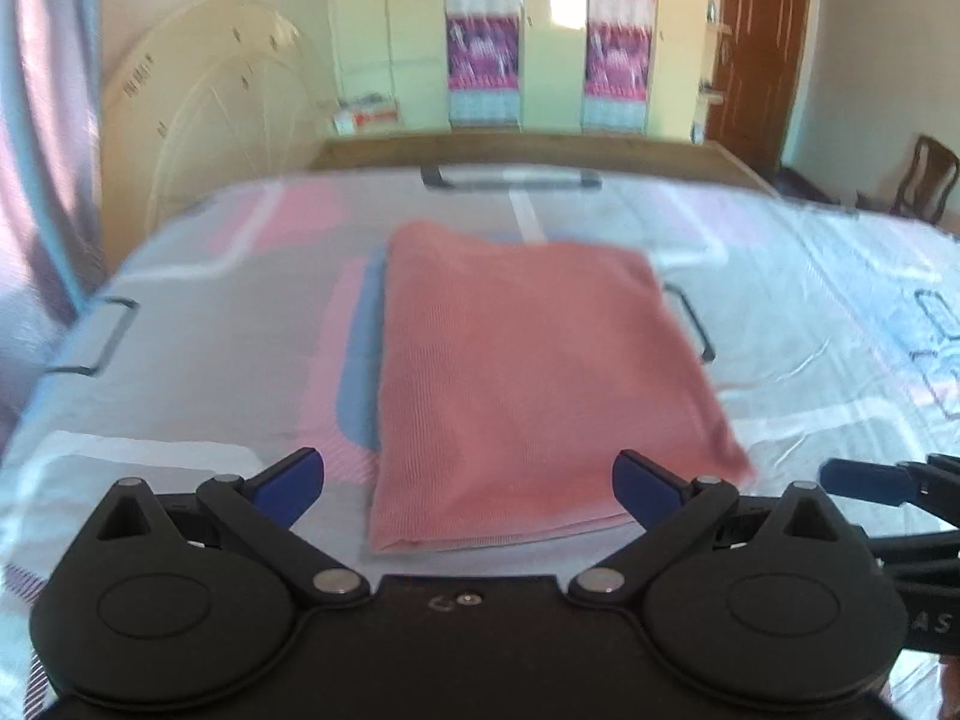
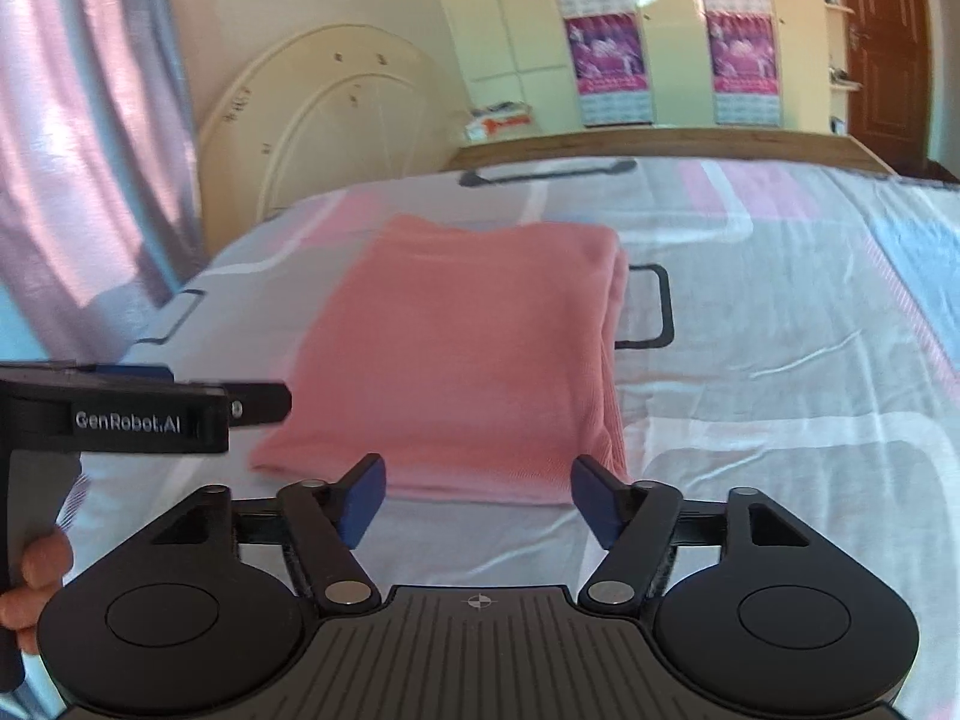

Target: Fold small clothes

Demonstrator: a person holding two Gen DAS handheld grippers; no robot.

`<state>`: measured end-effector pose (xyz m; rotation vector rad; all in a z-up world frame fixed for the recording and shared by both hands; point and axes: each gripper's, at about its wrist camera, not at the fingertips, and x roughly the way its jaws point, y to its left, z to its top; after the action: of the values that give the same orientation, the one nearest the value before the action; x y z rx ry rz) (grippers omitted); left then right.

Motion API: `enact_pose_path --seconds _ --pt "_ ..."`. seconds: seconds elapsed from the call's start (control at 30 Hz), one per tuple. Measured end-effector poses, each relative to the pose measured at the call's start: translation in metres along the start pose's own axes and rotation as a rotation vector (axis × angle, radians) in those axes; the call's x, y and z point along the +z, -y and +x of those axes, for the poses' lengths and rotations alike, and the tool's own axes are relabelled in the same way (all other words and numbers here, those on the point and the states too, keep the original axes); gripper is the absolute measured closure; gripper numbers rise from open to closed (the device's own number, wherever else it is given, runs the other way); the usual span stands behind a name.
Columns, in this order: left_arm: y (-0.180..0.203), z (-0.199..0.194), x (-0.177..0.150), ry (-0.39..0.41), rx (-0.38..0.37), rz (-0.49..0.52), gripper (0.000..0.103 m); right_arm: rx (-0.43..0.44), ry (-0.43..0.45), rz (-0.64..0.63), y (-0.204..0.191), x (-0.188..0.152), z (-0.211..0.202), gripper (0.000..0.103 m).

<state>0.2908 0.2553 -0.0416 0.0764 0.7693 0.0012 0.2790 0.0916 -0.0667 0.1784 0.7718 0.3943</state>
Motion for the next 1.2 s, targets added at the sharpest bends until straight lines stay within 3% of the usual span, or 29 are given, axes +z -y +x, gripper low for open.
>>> enact_pose_path --seconds 0.17,0.27,0.37,0.57,0.8,1.2 --pt "0.014 -0.054 -0.017 0.074 0.090 -0.004 0.001 0.008 0.046 -0.100 -0.012 -0.016 -0.059 0.019" --pt "0.016 -0.081 -0.029 0.058 0.101 -0.048 0.001 -0.004 0.076 -0.131 -0.018 -0.028 -0.093 0.014" --pt "0.020 -0.110 -0.044 0.062 0.113 -0.078 0.001 -0.062 0.145 -0.118 -0.027 -0.039 -0.130 0.000" --pt "0.028 -0.165 -0.071 0.051 0.110 -0.106 0.001 -0.119 0.257 -0.138 -0.048 -0.063 -0.198 0.000" --pt "0.036 -0.215 -0.091 0.068 0.119 -0.136 0.001 -0.107 0.338 -0.156 -0.063 -0.090 -0.254 0.000" --pt "0.044 -0.247 -0.105 0.090 0.140 -0.138 0.001 -0.084 0.359 -0.153 -0.073 -0.111 -0.286 0.000"
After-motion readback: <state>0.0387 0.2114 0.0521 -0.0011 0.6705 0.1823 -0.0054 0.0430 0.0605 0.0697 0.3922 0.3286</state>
